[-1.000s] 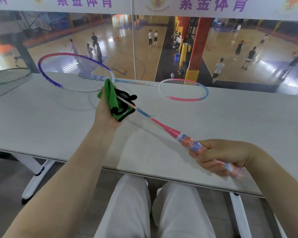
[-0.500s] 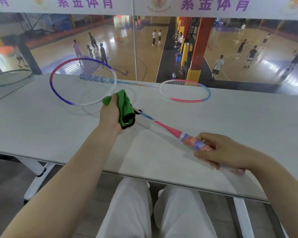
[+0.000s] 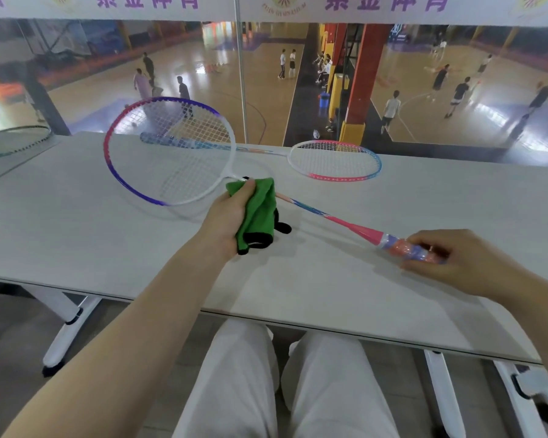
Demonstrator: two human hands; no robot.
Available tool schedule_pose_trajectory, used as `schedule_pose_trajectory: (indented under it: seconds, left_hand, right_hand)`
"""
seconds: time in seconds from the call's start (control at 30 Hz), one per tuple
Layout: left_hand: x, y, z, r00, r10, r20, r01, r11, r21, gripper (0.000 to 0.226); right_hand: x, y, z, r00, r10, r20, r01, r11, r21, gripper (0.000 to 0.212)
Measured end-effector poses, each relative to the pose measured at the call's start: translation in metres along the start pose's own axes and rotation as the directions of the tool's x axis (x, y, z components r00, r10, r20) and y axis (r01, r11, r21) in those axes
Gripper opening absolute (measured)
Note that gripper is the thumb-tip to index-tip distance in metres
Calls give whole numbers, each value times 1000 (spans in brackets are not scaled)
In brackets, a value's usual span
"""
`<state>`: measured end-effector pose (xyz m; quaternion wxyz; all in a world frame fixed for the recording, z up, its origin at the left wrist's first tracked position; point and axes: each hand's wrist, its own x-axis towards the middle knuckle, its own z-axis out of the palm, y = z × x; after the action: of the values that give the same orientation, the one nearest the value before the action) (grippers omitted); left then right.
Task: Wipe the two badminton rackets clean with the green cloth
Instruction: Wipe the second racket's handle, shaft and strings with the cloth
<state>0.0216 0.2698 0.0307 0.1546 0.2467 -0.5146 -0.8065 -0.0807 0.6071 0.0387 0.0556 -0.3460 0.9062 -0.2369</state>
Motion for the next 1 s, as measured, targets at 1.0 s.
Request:
schedule_pose_trajectory:
  seconds: [1.0]
  left_hand:
    - [-72, -45, 64, 949, -230, 216, 175, 953, 246, 39]
  right_hand:
    - [13, -6, 40, 990, -8, -144, -13, 989, -147, 17]
